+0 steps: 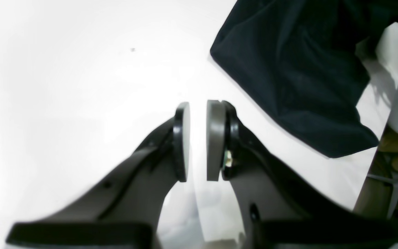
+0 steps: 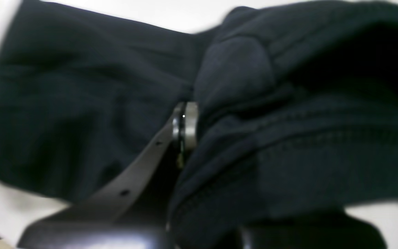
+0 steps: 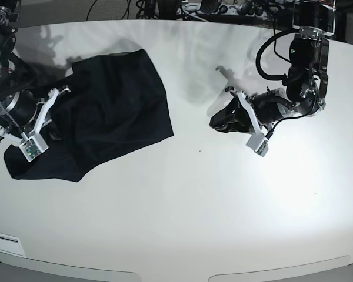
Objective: Fold the T-shirt properly
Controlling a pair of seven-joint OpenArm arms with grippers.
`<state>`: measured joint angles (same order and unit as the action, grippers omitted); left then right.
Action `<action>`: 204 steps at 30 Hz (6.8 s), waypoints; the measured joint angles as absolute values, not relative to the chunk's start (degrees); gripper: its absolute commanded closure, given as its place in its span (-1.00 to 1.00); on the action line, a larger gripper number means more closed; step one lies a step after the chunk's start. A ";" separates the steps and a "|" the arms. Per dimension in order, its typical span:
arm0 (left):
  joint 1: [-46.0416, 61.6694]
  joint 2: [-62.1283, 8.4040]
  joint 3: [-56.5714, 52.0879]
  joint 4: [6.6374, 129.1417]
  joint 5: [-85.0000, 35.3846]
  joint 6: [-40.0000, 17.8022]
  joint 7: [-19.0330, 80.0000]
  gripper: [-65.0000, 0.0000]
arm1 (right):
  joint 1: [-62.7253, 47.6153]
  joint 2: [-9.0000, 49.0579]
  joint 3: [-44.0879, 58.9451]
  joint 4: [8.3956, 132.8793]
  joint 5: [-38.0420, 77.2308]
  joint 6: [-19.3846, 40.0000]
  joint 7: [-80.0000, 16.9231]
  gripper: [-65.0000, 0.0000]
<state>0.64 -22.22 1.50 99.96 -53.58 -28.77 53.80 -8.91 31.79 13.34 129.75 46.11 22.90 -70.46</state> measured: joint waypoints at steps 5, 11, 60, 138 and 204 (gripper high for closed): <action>0.64 -22.26 1.50 99.96 -53.56 -28.80 53.82 0.67 | -10.66 24.86 13.37 130.58 53.69 25.91 -70.13 1.00; 0.64 -22.24 1.48 99.96 -53.60 -28.77 53.80 0.67 | -10.98 15.59 13.58 130.43 54.06 30.70 -69.30 1.00; -1.61 -18.13 29.36 95.02 -39.38 -35.05 49.30 1.00 | 21.23 18.74 -24.29 73.06 27.31 39.92 -41.19 1.00; -29.04 -29.04 28.77 85.65 -51.48 -33.06 55.57 1.00 | -20.25 15.18 -4.27 130.06 17.56 17.54 -48.01 1.00; 19.64 -20.84 5.04 43.83 -20.53 -29.58 15.42 1.00 | -36.67 13.50 5.87 62.70 16.01 32.23 -25.58 1.00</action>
